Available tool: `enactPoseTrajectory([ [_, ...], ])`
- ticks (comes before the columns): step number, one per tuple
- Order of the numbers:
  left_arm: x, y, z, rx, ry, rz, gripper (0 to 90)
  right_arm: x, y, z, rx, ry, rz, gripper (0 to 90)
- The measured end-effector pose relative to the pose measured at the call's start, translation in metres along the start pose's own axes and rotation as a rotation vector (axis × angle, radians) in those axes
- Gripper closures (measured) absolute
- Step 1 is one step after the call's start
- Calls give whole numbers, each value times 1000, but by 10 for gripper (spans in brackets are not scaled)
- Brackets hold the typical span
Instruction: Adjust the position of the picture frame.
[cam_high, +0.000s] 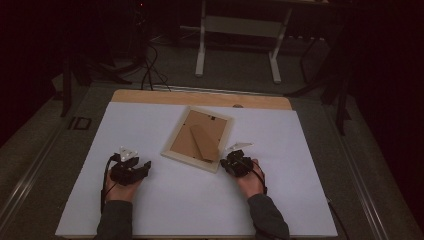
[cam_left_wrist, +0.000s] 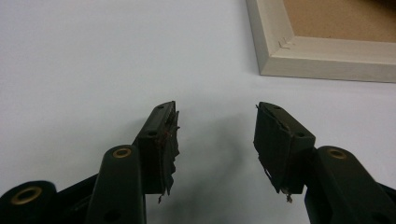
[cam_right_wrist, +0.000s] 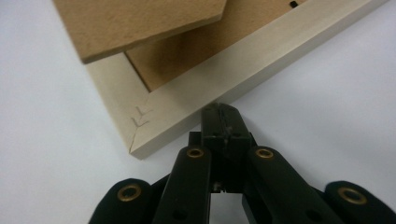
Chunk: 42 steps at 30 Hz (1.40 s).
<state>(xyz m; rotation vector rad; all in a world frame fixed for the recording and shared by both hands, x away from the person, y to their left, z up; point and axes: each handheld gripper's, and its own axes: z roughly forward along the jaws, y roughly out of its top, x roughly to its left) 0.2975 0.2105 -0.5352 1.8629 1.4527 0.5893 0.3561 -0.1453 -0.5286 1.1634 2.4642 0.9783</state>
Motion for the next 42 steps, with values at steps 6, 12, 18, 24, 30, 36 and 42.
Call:
enactPoseTrajectory([
  [6, 0, 0, 1, 4, -1, 1, 494, 7, 0, 1, 2, 23, -19, 900],
  [12, 1, 0, 1, 6, -5, -4, 492, 15, 2, 4, 5, 48, -49, 900],
  [18, 0, 0, 2, 8, -8, 1, 491, 21, 3, 5, 12, 64, -67, 900],
  [24, -1, 0, 2, 13, -12, 6, 491, 29, 6, 7, 19, 82, -101, 900],
  [30, 0, 0, 3, 13, -15, 3, 491, 39, 8, 11, 18, 104, -113, 900],
  [36, 0, 1, 3, 13, -16, 1, 491, 48, 11, 15, 16, 116, -130, 900],
  [42, 0, 1, 3, 11, -15, -1, 489, 55, 15, 19, 14, 125, -143, 900],
])
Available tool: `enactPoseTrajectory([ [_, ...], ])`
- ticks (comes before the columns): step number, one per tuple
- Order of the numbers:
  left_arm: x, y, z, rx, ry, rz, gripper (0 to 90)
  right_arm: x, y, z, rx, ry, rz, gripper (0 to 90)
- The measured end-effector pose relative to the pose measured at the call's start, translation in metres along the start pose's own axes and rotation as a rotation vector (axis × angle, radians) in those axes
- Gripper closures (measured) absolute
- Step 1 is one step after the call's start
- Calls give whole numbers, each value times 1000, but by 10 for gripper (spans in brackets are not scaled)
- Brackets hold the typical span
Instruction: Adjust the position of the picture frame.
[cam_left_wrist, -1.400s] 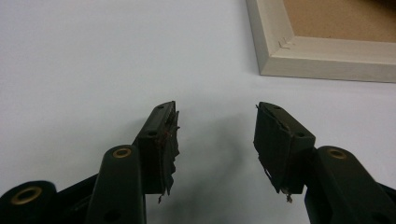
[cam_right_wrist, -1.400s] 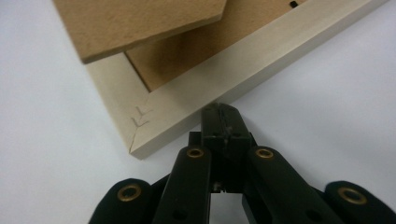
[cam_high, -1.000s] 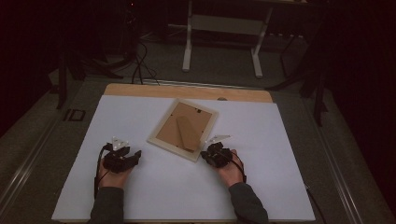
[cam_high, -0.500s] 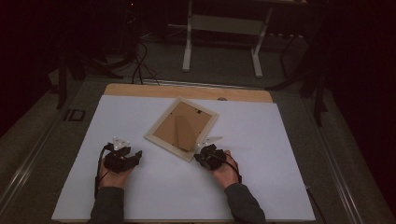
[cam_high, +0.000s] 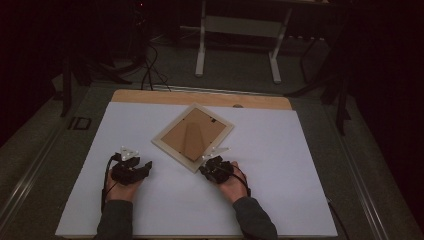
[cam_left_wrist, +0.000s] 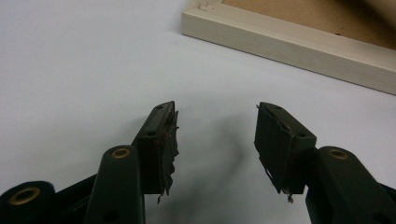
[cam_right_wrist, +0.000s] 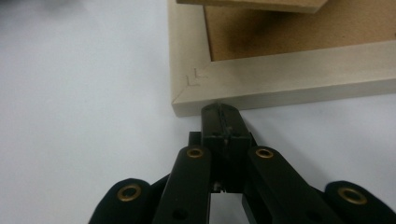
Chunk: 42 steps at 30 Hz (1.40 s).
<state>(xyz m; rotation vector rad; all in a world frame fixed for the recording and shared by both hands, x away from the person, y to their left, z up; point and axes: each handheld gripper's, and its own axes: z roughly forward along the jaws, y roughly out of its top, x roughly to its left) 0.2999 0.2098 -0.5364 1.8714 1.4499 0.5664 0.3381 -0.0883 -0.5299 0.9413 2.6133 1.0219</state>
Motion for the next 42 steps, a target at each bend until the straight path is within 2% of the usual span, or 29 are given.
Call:
enactPoseTrajectory([
  [17, 1, 0, 0, 0, -20, -6, 494, 16, 17, 17, 3, 35, -36, 900],
  [21, 1, 0, 1, 2, -34, -6, 509, 17, 22, 22, 3, 58, -26, 900],
  [42, -3, 1, 2, 1, -46, 23, 518, 30, 49, 45, 23, 79, -72, 900],
])
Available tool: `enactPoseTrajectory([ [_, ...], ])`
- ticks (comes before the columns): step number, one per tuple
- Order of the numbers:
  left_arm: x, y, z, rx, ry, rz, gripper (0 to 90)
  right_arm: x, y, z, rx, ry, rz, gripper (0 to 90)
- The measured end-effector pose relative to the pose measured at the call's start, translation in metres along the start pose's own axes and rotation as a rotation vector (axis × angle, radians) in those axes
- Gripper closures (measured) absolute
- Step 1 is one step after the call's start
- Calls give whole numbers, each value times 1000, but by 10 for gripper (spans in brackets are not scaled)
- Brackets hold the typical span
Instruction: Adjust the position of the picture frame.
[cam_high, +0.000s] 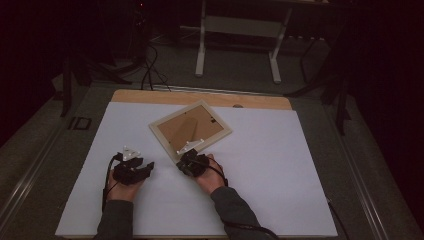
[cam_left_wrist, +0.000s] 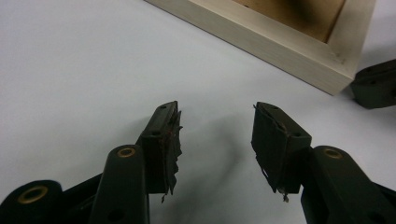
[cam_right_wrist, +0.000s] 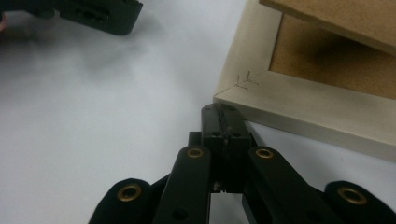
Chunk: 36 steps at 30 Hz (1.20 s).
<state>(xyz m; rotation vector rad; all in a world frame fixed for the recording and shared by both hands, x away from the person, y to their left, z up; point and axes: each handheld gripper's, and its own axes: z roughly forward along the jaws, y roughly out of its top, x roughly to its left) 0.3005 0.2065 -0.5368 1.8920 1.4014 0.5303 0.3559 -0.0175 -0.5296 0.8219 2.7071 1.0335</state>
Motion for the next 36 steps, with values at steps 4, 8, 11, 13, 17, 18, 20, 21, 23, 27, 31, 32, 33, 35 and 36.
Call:
enactPoseTrajectory([
  [4, 0, 0, -1, -7, -3, 3, 519, 0, 0, 1, -11, 5, -14, 900],
  [8, -1, 0, -1, -7, -4, 6, 524, -6, -4, -5, -41, 19, -5, 900],
  [11, -4, 0, 0, -10, -8, 17, 530, -13, -6, -11, -56, 8, 10, 900],
  [13, -4, 1, 0, -11, -10, 20, 534, -17, -6, -13, -65, 9, 20, 900],
  [17, -8, 1, 0, -16, -25, 33, 558, -32, -6, -21, -87, -21, 41, 900],
  [18, -8, 1, 0, -15, -31, 35, 562, -35, -6, -22, -89, -30, 41, 900],
  [20, -9, 1, 0, -21, -43, 39, 570, -41, -5, -24, -103, -43, 58, 900],
  [21, -9, 1, 0, -24, -44, 40, 575, -43, -5, -25, -107, -49, 60, 900],
  [23, -10, 1, -1, -26, -50, 43, 583, -48, -4, -25, -110, -67, 61, 900],
  [27, -11, 1, -1, -33, -60, 42, 596, -58, -3, -27, -117, -101, 77, 900],
  [31, -15, 2, 0, -36, -73, 50, 606, -73, -4, -29, -138, -130, 126, 900],
  [32, -16, 2, 0, -35, -73, 53, 608, -77, -5, -30, -145, -135, 143, 900],
  [33, -16, 2, 0, -36, -75, 59, 613, -81, -5, -31, -150, -143, 156, 900],
  [35, -18, 2, 1, -39, -76, 63, 628, -89, -6, -33, -155, -156, 180, 900],
  [36, -18, 2, 1, -37, -77, 67, 639, -93, -6, -34, -154, -166, 191, 900],
])
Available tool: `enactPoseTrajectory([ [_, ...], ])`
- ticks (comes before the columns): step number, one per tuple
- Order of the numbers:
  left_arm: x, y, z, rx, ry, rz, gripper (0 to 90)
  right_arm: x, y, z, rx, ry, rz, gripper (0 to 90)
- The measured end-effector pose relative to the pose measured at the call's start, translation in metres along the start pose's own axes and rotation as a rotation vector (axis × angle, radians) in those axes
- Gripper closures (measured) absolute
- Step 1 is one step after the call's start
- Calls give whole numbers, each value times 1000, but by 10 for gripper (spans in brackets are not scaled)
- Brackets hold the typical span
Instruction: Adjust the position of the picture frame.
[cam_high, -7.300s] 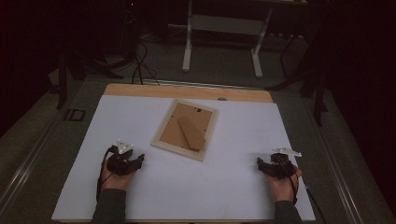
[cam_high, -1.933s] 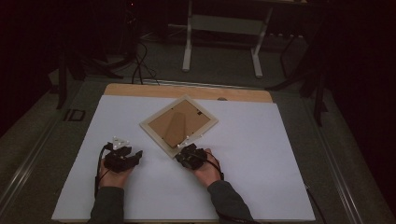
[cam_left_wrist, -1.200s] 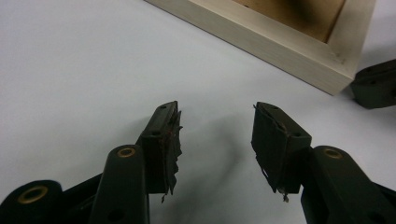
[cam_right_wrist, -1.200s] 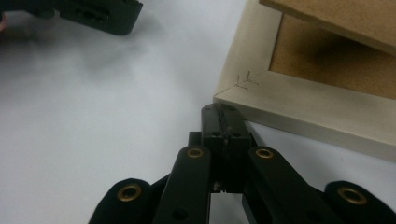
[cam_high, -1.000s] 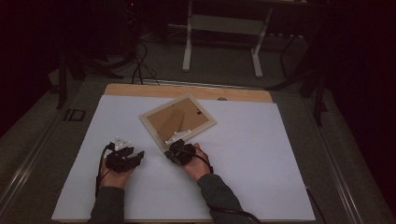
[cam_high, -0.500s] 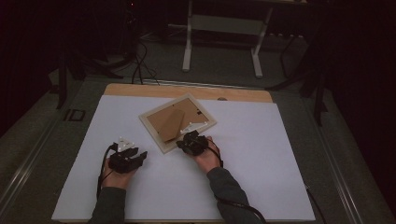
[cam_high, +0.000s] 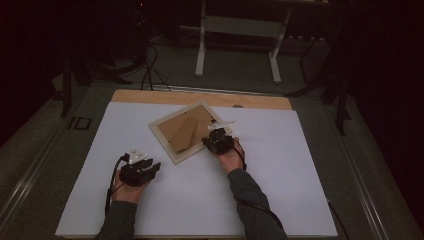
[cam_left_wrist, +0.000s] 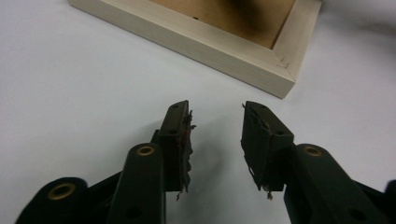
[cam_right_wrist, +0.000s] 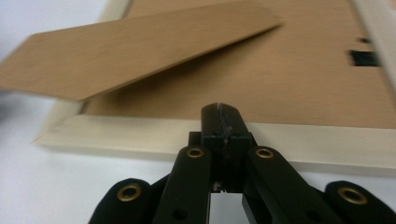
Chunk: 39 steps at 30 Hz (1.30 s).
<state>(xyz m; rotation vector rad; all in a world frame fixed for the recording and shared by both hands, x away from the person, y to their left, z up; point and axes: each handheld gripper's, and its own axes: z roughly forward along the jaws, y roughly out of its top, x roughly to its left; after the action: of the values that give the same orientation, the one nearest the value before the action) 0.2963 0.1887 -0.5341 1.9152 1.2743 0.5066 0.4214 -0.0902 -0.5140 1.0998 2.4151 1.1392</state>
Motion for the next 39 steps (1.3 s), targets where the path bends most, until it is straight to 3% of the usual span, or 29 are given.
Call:
enactPoseTrajectory([
  [8, -3, 0, 2, 6, -10, 15, 706, -24, 6, -2, 4, -81, 15, 900],
  [12, -6, 0, 3, 11, -19, 29, 728, -39, 8, -3, -16, -106, 88, 900],
  [15, -8, 1, 4, 21, -25, 32, 747, -45, 10, -2, -12, -127, 93, 900],
  [24, -15, 3, 7, 58, -40, 79, 897, -51, 21, 4, 2, -161, 73, 900],
  [33, -23, 4, 9, 59, -57, 106, 900, -54, 23, 14, 47, -186, 81, 900],
  [39, -27, 4, 11, 63, -62, 118, 900, -59, 18, 17, 52, -175, 135, 900],
])
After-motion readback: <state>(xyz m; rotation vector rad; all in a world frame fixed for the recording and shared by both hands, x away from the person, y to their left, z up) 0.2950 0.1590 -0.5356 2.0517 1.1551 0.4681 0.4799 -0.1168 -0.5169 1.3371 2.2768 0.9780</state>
